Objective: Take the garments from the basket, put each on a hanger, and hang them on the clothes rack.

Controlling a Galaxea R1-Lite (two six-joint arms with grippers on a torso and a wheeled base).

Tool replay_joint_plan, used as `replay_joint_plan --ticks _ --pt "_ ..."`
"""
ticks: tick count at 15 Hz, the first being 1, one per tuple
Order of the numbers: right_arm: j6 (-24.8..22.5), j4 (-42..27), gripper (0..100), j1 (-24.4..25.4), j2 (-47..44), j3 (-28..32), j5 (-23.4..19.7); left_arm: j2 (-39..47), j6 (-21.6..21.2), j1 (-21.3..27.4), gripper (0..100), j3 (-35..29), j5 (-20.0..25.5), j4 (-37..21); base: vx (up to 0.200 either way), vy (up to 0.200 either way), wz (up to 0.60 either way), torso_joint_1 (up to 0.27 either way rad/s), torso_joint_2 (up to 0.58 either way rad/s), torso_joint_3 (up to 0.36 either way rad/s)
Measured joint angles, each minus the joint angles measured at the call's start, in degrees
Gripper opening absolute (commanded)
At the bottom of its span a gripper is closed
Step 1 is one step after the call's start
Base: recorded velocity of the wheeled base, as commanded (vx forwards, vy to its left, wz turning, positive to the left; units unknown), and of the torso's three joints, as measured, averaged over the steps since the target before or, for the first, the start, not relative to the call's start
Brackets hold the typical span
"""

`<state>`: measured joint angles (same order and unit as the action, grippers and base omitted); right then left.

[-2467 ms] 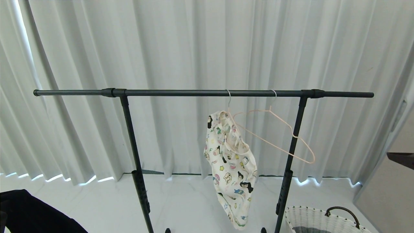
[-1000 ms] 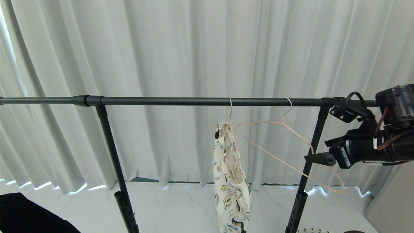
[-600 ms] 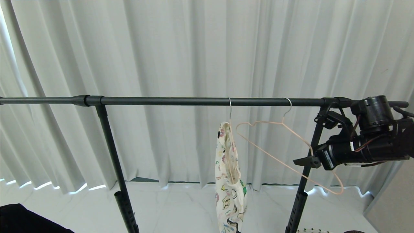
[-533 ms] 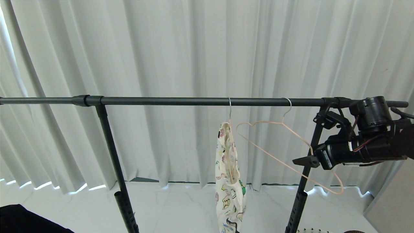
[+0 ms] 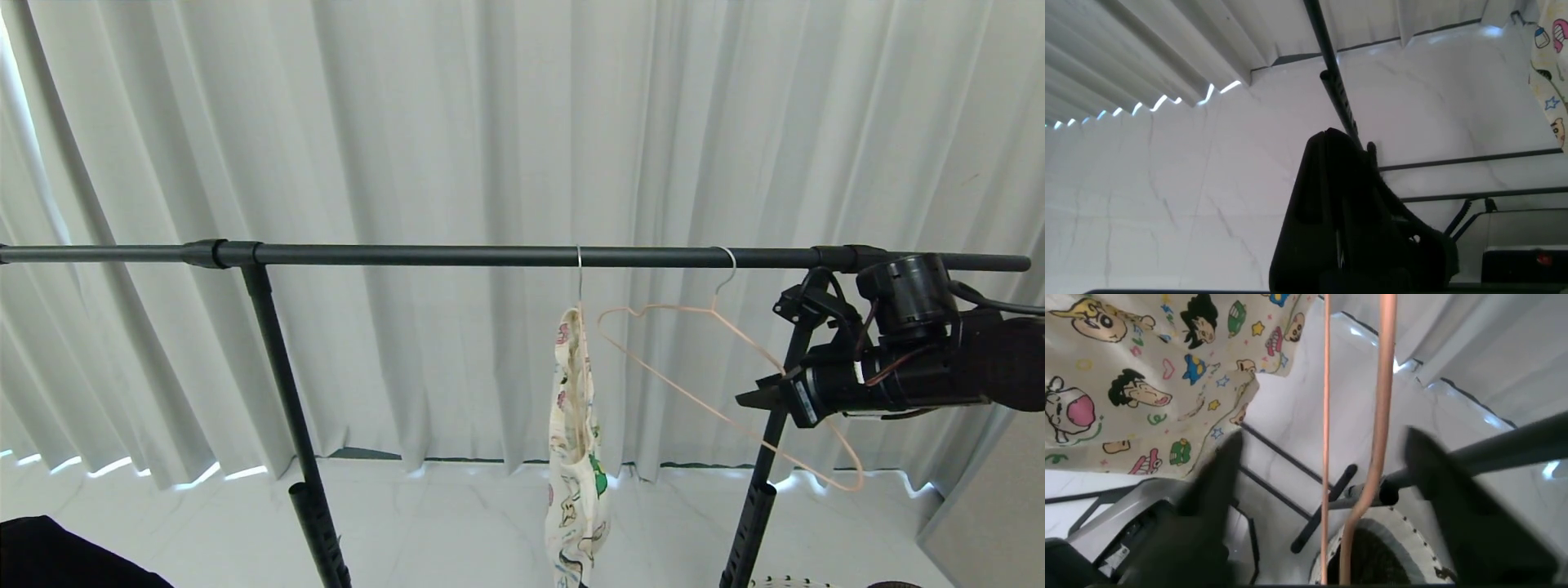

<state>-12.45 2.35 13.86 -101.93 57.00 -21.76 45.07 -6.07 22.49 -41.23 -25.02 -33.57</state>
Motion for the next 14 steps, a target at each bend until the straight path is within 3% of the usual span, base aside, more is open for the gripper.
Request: replay_joint_plan --ticks 7,14 --pt "0.41 0.16 0 0.11 -1.00 0.74 -0.33 -0.34 0.00 0.00 0 0.09 0.00 -0.01 0.000 0.000 0.00 0.000 0.00 0.000" --pt "3.21 3.22 0 -0.50 3.06 -0.12 -3.58 -0.37 0.00 0.00 0 0.02 0.00 -0.01 0.000 0.000 0.00 0.000 0.00 0.000"
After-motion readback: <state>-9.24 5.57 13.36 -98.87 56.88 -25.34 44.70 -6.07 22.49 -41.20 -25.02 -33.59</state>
